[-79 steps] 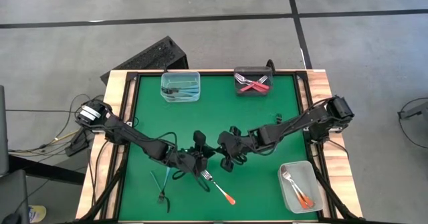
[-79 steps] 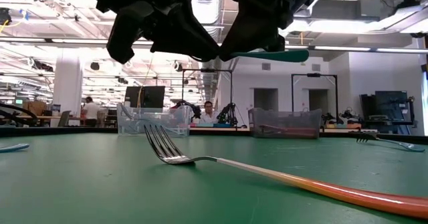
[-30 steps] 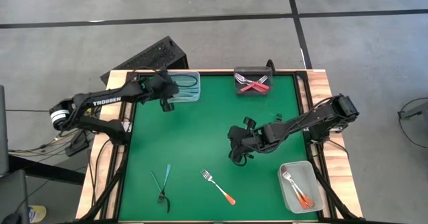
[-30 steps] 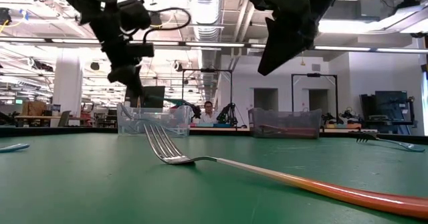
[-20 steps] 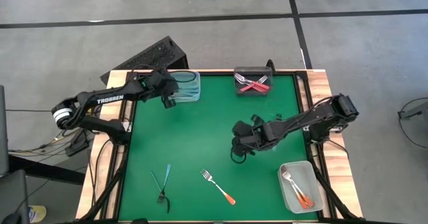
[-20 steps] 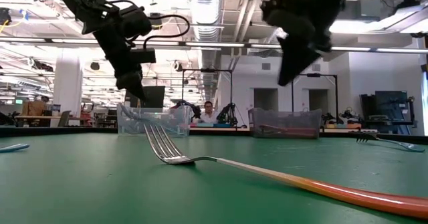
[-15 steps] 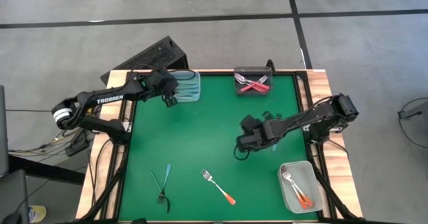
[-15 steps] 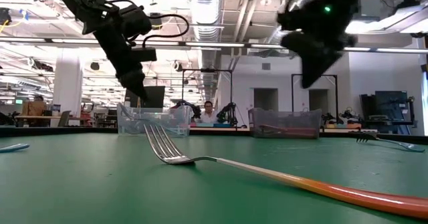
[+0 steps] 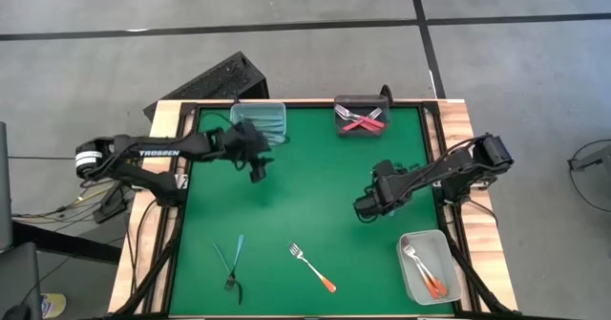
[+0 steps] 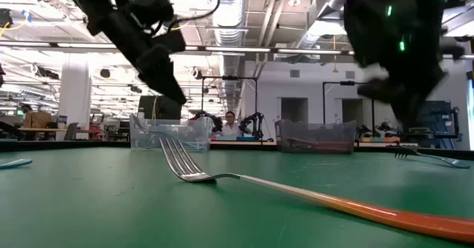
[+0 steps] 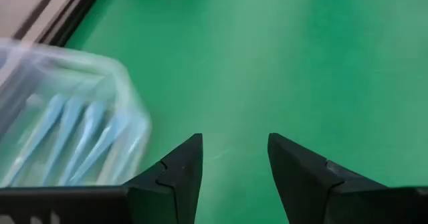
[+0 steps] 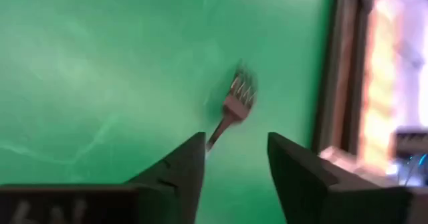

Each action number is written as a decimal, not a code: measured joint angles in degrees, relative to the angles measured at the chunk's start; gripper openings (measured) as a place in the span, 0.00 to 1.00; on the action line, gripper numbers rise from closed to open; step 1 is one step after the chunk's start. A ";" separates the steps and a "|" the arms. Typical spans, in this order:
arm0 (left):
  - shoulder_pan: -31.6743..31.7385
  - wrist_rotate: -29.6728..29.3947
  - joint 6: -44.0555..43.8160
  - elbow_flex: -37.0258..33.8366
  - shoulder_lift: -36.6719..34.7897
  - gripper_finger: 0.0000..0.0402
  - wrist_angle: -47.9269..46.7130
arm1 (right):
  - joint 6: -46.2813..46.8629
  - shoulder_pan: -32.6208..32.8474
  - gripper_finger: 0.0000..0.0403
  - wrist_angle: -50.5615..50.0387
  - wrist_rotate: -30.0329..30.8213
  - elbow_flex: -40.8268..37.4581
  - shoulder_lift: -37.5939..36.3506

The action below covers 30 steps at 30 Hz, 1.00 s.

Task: Sort silverware by color (type)
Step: Put the black fork into the transparent bin

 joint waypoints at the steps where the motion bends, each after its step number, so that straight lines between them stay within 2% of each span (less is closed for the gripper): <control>1: -1.87 -0.84 -0.27 -0.03 0.00 0.39 0.78 | -0.02 -0.48 0.48 2.43 -2.25 -1.93 -0.30; 4: -7.13 -3.41 -0.65 -0.03 0.00 0.39 3.36 | -0.55 -1.60 0.55 10.18 -7.45 -7.69 -2.05; 8: -12.21 -7.15 1.01 -0.03 0.00 0.39 3.80 | -0.79 -2.08 0.55 23.61 -10.39 -15.86 -4.60; 12: -14.90 -11.19 1.04 -0.03 0.00 0.39 3.42 | 0.68 -2.71 0.48 30.19 -10.63 -21.14 -7.71; 16: -15.47 -12.32 0.41 -0.03 0.00 0.39 3.46 | 0.21 -3.08 0.36 30.92 -9.96 -22.51 -10.06; 20: -15.47 -12.55 -4.34 -0.03 0.20 0.39 4.22 | -7.84 -3.06 0.18 33.81 -7.79 -22.93 -12.21; 23: -15.89 -11.98 -6.22 -0.03 1.87 0.39 7.64 | -17.68 -3.19 0.06 39.99 -4.73 -23.11 -12.11; 26: -17.16 -9.95 -4.90 -0.03 4.87 0.39 11.74 | -26.28 -3.23 0.04 51.30 -3.97 -22.96 -11.81; 30: -19.54 -8.21 -4.57 -0.02 9.60 0.39 18.19 | -30.35 -2.70 0.06 68.79 -6.04 -22.91 -11.90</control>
